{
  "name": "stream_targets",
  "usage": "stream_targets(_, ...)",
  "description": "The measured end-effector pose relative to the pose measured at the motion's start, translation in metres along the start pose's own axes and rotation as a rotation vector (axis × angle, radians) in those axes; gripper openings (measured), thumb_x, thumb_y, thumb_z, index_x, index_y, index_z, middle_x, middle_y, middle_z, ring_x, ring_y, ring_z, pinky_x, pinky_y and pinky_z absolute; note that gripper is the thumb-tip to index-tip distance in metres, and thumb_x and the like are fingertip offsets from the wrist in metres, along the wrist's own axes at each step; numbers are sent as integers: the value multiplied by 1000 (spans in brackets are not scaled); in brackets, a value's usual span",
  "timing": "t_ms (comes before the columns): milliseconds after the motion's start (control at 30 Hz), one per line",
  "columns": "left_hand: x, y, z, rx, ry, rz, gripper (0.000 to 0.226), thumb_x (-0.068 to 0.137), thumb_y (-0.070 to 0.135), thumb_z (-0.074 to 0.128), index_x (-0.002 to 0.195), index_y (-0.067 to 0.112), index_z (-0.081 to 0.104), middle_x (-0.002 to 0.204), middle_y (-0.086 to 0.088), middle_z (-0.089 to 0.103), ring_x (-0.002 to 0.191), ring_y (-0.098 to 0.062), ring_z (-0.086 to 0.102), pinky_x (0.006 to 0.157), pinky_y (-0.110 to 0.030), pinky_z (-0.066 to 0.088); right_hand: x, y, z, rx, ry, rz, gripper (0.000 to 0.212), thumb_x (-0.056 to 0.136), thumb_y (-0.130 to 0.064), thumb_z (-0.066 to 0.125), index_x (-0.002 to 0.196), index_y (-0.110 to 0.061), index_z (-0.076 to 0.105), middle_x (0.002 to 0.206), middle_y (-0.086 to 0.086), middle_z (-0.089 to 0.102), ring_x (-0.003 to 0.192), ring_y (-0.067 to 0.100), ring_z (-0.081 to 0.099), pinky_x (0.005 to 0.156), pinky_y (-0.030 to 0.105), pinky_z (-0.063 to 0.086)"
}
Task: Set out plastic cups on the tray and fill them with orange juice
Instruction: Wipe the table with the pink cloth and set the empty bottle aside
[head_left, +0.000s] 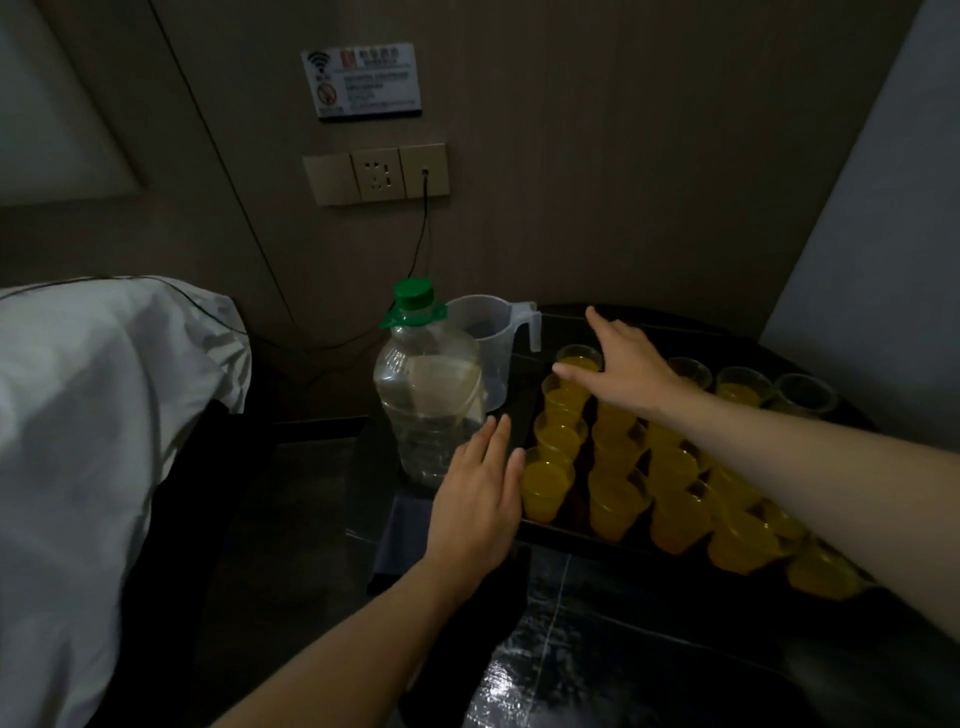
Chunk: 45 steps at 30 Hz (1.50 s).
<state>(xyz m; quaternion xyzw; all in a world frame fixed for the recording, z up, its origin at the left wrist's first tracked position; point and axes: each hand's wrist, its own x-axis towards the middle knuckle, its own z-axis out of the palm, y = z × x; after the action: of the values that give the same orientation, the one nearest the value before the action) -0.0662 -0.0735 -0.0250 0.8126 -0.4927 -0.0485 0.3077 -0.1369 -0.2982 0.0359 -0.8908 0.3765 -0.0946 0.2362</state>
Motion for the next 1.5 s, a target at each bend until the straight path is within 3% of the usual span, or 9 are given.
stream_targets(133,20,15,1,-111,-18,-23,54,110,38,30,159,17,28,164,-2,31,150,-13,26,115,-18,16,-17,14,-11,52,-39,23,80,98,-66,44,162,-32,11,169,0,16,157,22,6,124,49,16)
stream_targets(300,55,22,10,-189,-18,-85,52,109,45,29,152,18,43,153,-5,48,140,-15,43,118,-39,35,-36,51,-32,141,-73,79,70,101,-68,28,161,-36,16,169,-4,15,157,18,4,125,47,8)
stream_targets(433,78,28,16,-261,-32,-62,33,109,38,36,119,21,63,113,-2,66,105,-15,63,96,-48,53,-49,82,-51,162,-66,124,65,104,-64,18,161,-33,18,169,-6,16,156,16,5,124,43,4)
stream_targets(567,98,31,24,-212,-48,-108,25,108,33,39,99,24,60,95,-2,66,87,-17,66,84,-49,57,-60,110,-63,163,-40,160,62,104,-62,16,160,-34,20,168,-9,17,156,16,4,124,44,3)
stream_targets(867,129,23,33,-194,-123,-265,25,109,28,38,98,17,58,96,-9,63,87,-21,64,76,-38,54,-76,197,-74,154,182,297,68,102,-67,18,159,-31,28,166,0,26,155,24,15,124,48,14)
stream_targets(1067,155,4,36,-154,-126,-388,10,106,20,47,114,16,51,103,-6,56,87,-17,58,73,-34,47,-97,228,-74,294,303,426,59,106,-58,28,135,-16,58,125,6,58,112,20,53,90,34,36)
stream_targets(1200,169,0,43,-150,-156,-437,7,104,17,49,107,13,55,105,-10,60,86,-19,59,78,-38,49,-97,245,-69,347,360,516,53,106,-57,28,108,-16,61,106,8,61,95,22,58,79,36,40)
stream_targets(1367,177,-9,56,-376,-185,-623,10,103,12,49,102,13,58,107,-17,61,92,-29,62,98,-53,53,-90,260,-60,415,322,724,62,108,-54,26,111,-6,65,114,17,65,102,29,60,87,37,41)
stream_targets(1500,178,-10,70,-579,-168,-758,20,104,9,45,117,5,60,87,-10,54,73,-20,51,71,-36,47,-84,276,-48,499,268,900,57,107,-52,32,99,-8,66,102,12,62,86,25,57,86,42,47)
